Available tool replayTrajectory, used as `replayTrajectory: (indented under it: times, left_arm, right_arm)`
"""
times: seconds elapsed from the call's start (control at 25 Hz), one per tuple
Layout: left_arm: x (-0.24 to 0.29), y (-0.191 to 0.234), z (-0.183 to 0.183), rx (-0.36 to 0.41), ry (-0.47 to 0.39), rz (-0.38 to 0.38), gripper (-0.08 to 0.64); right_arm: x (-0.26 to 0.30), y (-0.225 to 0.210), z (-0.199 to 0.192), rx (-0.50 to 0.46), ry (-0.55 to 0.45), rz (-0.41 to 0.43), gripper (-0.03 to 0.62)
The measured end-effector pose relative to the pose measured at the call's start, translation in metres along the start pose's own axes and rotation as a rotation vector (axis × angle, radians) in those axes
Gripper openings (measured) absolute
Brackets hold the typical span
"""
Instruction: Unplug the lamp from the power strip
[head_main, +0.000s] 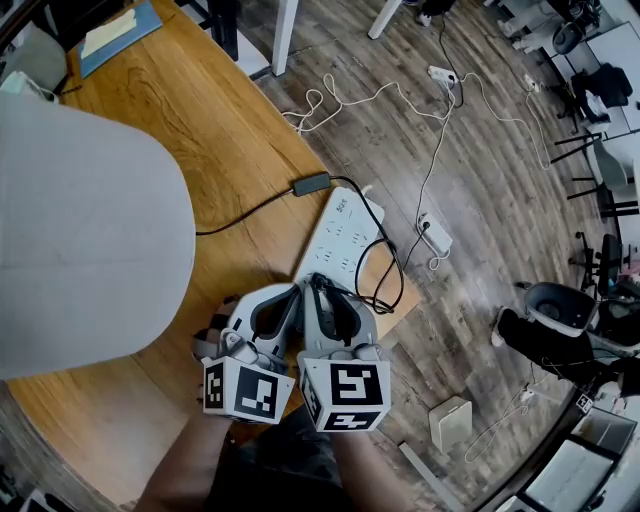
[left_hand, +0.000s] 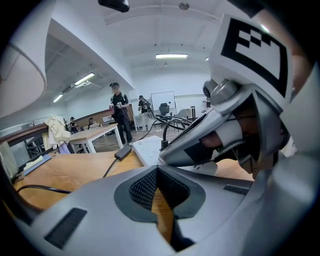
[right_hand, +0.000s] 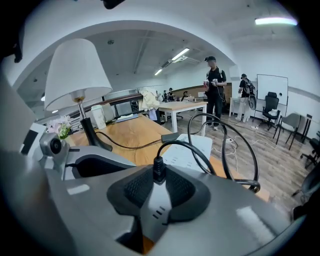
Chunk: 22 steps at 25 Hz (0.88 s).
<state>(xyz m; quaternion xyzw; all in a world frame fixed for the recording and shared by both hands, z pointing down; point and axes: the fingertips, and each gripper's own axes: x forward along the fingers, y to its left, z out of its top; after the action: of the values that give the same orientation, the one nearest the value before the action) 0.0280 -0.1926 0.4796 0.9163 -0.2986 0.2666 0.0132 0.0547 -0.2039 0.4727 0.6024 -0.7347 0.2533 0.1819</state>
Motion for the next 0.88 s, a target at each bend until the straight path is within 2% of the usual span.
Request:
replayTrajectory:
  times: [0.16, 0.28, 0.52, 0.6, 0.64, 0.8, 0.88]
  left_arm:
    - [0.003, 0.0, 0.0, -0.019, -0.006, -0.008, -0.005]
    - [0.002, 0.0, 0.0, -0.027, -0.007, -0.007, -0.005]
    - [0.0, -0.001, 0.002, -0.057, -0.004, -0.018, -0.005]
    - [0.0, 0.0, 0.001, -0.06, -0.006, -0.019, -0.005]
    - [0.0, 0.0, 0.001, -0.056, -0.006, -0.018, -0.005]
    - [0.001, 0.0, 0.002, -0.04, -0.003, -0.003, -0.005]
    - [0.001, 0.001, 0.002, -0.047, -0.002, -0.003, -0.005]
  right_arm:
    - [0.001, -0.004, 0.001, 0.102, -0.024, 0.052, 0.086]
    - [0.0, -0.005, 0.001, 0.128, -0.023, 0.074, 0.086]
    - [-0.004, 0.003, 0.009, -0.07, -0.028, -0.022, 0.083]
    - [-0.003, 0.005, 0.009, -0.1, -0.036, -0.023, 0.083]
    - [-0.002, 0.004, 0.008, -0.076, -0.036, -0.007, 0.083]
    - [-0.003, -0.006, 0.005, 0.188, -0.018, 0.11, 0.084]
    - [-0.003, -0.008, 0.005, 0.275, -0.006, 0.151, 0.084]
